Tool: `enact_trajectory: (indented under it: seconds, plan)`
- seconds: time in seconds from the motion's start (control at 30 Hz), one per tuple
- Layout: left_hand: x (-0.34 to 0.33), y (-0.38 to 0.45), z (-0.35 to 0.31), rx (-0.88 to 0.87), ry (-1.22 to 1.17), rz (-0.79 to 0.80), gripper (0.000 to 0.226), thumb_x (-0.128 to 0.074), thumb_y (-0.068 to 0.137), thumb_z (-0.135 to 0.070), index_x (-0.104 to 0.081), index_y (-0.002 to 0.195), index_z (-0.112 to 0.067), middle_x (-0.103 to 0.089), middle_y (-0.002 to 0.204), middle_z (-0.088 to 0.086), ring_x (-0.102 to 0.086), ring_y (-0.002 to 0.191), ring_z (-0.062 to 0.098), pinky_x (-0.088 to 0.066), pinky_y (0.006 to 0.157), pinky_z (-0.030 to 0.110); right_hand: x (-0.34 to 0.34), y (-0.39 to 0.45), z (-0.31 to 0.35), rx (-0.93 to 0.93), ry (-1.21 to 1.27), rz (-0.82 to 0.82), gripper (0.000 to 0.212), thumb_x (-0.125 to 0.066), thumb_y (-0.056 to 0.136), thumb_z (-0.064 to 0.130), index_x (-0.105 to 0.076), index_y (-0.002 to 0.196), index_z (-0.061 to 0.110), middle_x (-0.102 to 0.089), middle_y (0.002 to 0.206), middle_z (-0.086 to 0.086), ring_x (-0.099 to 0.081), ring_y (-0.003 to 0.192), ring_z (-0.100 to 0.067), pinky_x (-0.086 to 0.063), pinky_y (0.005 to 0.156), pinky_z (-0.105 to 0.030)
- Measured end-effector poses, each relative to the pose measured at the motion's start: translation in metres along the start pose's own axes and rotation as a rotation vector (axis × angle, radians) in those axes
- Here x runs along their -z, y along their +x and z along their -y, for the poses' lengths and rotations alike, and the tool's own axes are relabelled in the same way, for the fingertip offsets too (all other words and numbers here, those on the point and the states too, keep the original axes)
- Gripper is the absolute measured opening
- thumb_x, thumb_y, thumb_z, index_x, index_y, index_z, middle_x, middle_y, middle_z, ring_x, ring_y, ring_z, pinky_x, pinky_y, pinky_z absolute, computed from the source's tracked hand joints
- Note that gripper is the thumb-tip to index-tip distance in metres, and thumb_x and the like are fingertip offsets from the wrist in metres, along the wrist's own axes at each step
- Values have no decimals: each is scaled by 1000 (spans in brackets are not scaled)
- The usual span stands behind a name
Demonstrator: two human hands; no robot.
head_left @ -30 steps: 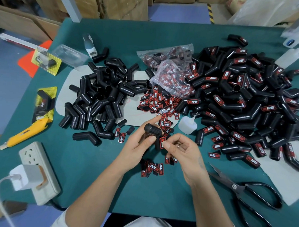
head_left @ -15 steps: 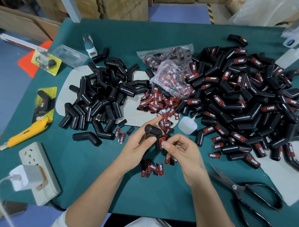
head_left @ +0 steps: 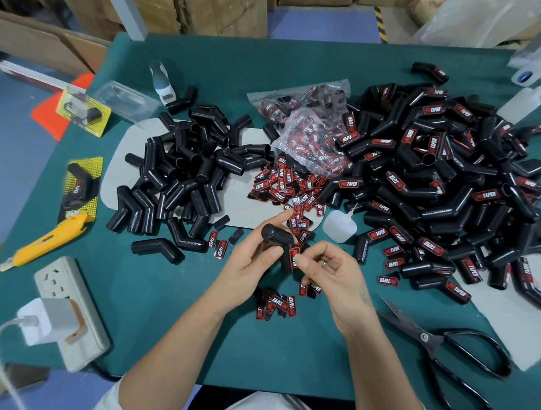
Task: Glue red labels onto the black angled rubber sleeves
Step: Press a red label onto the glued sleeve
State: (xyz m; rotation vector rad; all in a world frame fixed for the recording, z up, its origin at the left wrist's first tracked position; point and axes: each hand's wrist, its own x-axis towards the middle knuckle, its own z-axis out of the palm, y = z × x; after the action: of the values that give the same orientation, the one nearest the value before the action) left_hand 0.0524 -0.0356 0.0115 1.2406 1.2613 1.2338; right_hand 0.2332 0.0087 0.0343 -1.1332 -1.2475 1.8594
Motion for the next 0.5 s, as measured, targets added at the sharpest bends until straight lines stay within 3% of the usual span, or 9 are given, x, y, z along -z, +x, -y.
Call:
enact_trajectory:
  seconds: [0.23, 0.3, 0.43, 0.5]
  plan:
    - [0, 0, 1, 0, -32, -31, 49, -58, 106, -35, -48, 154, -33, -63, 118, -11, -57, 111, 12, -42, 107, 30, 2, -1, 0, 12, 40, 20, 18, -82, 77, 40, -71, 74, 26, -67, 77, 3, -56, 65, -12, -52, 65, -23]
    - [0, 0, 2, 3, -33, -37, 50, -57, 106, -33, -48, 155, -32, -64, 120, -10, -57, 115, 15, -42, 110, 35, 2, -1, 0, 15, 40, 25, 16, -83, 79, 36, -71, 74, 26, -67, 77, 3, -56, 65, -12, -52, 66, -23]
    - [1, 0, 3, -1, -17, -33, 50, -54, 105, -26, -51, 151, -45, -65, 123, -13, -58, 119, 10, -40, 111, 26, 1, -1, 1, 18, 44, 20, 13, -78, 85, 23, -72, 73, 26, -68, 77, 1, -56, 65, -11, -52, 65, -23]
    - [1, 0, 3, -1, -7, -26, 51, -54, 105, -24, -50, 152, -41, -65, 124, -16, -57, 120, 7, -39, 111, 24, 0, -2, 2, 18, 42, 24, 13, -78, 85, 23, -72, 74, 26, -68, 78, 1, -56, 66, -11, -52, 66, -23]
